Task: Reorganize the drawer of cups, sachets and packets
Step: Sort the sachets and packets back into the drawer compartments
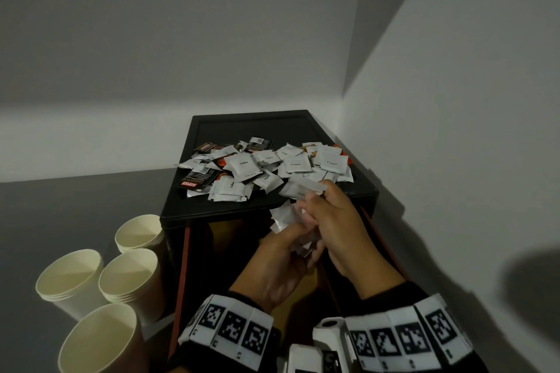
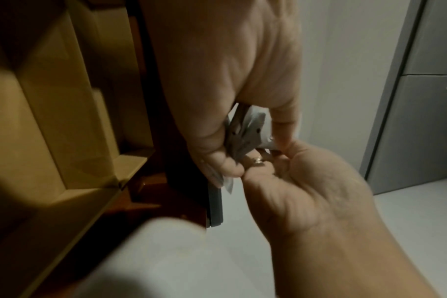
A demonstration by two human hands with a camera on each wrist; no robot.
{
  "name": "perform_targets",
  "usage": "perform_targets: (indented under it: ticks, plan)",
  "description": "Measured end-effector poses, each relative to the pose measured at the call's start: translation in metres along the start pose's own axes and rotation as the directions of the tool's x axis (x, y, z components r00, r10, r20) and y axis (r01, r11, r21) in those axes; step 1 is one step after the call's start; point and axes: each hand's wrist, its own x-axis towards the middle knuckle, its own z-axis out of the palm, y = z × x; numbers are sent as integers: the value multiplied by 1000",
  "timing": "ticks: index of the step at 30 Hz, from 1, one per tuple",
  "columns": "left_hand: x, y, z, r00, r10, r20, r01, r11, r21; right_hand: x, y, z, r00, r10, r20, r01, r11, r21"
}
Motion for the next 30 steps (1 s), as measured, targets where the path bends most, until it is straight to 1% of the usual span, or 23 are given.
perform_targets:
  ticks: [3, 4, 7, 8, 12, 14, 17, 19, 20, 22, 24, 27, 30]
  plan:
    - [4, 3, -2, 992, -97, -84, 86, 989, -124, 3, -3, -11, 998, -7, -55, 14, 992, 123]
    - [2, 5, -1, 989, -112, -94, 99, 986, -134, 4, -6, -15, 996, -9, -84, 20, 992, 124]
    - [-3, 11, 2, 989, -116, -93, 101, 983, -153, 7, -8, -27, 987, -35, -158, 37, 999, 5]
    - [-5, 12, 3, 988, -123, -91, 108, 982, -157, 7, -8, -30, 984, -46, -172, 45, 999, -8]
    - [-3, 12, 1, 982, -142, -128, 121, 979, -163, 7, -8, -34, 983, -80, -167, 75, 997, -36]
    - [-2, 12, 0, 983, -141, -122, 119, 978, -168, 8, -7, -34, 985, -92, -146, 85, 995, -56]
    - [-5, 14, 0, 985, -134, -112, 117, 981, -152, 9, -5, -34, 991, -56, -120, 51, 998, -46]
    - [-5, 14, 3, 981, -125, -151, 105, 985, -135, 10, -4, -34, 990, -43, -133, 39, 999, -33]
    - [-4, 14, 3, 977, -114, -181, 92, 988, -126, 10, -3, -34, 987, -72, -147, 64, 996, -58]
    - [-2, 13, 2, 972, -104, -211, 77, 988, -131, 9, -2, -34, 969, -195, -152, 171, 973, -157]
    - [-3, 14, 2, 974, -112, -197, 86, 987, -137, 7, -3, -32, 947, -305, -97, 278, 935, -220]
    - [-3, 14, 1, 973, -119, -197, 91, 985, -144, 4, -2, -29, 922, -387, -15, 366, 884, -293]
    - [-2, 14, 0, 974, -120, -194, 88, 982, -167, 5, 3, -29, 893, -450, -9, 411, 823, -393]
